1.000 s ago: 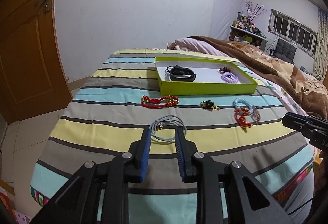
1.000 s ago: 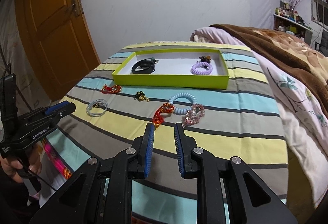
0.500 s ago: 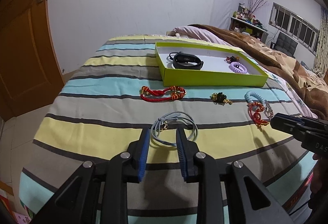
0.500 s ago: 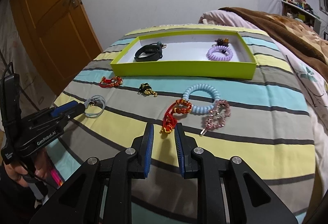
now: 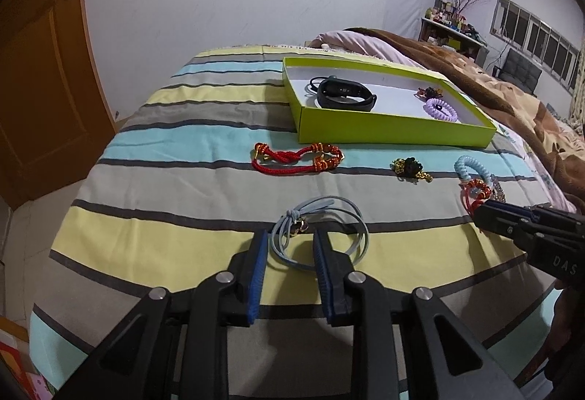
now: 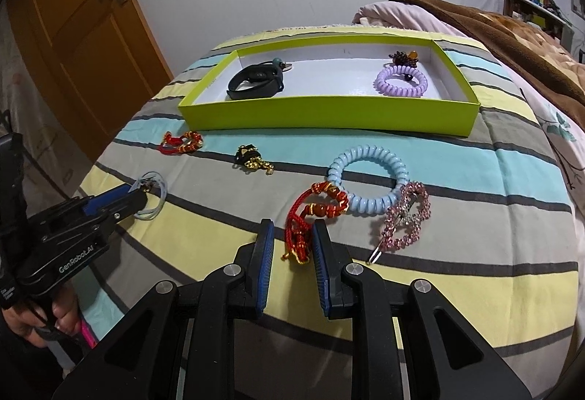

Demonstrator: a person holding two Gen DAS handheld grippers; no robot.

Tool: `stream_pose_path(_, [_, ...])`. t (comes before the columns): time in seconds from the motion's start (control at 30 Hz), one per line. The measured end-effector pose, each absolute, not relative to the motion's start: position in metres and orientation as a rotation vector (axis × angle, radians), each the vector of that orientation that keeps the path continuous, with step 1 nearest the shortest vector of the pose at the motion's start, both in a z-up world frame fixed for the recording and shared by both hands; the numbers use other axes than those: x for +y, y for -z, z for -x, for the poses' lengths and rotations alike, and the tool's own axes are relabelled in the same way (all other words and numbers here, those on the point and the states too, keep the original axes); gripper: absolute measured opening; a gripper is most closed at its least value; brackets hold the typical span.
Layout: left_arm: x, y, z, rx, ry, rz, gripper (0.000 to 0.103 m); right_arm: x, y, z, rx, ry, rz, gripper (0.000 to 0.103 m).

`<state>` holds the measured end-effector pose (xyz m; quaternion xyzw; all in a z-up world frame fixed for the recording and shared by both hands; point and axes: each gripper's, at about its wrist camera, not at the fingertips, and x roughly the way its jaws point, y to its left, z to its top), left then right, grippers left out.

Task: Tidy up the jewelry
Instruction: 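Grasp the grey elastic hair ties with left tool while right tool grasps the red knotted charm, then lift both held items and carry them toward the lime-green box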

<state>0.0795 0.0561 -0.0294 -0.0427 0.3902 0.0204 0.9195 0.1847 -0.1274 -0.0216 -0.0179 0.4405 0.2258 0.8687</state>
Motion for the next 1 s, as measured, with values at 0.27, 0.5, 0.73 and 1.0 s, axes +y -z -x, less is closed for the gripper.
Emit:
stream_pose_path(0.27, [0.052,0.028,-0.078,0.794,-0.034,0.061,0.005,-0.125,0.022,-0.183,0.925,-0.467,0.065,0.014])
stream_pose_path(0.5, [0.048,0.025,-0.071,0.789,-0.017,0.067,0.004,-0.128,0.019,-0.175,0.912,-0.484,0.069,0.011])
stream_pose_path(0.73, [0.043,0.014,-0.063,0.758,0.0,0.073,0.004,-0.135,0.004,-0.161,0.868,-0.493,0.055,0.011])
stream_pose_path(1.0, [0.037,-0.006,-0.054,0.706,0.031,0.093,0.004,-0.143,-0.018,-0.147,0.809,-0.5,0.04,0.011])
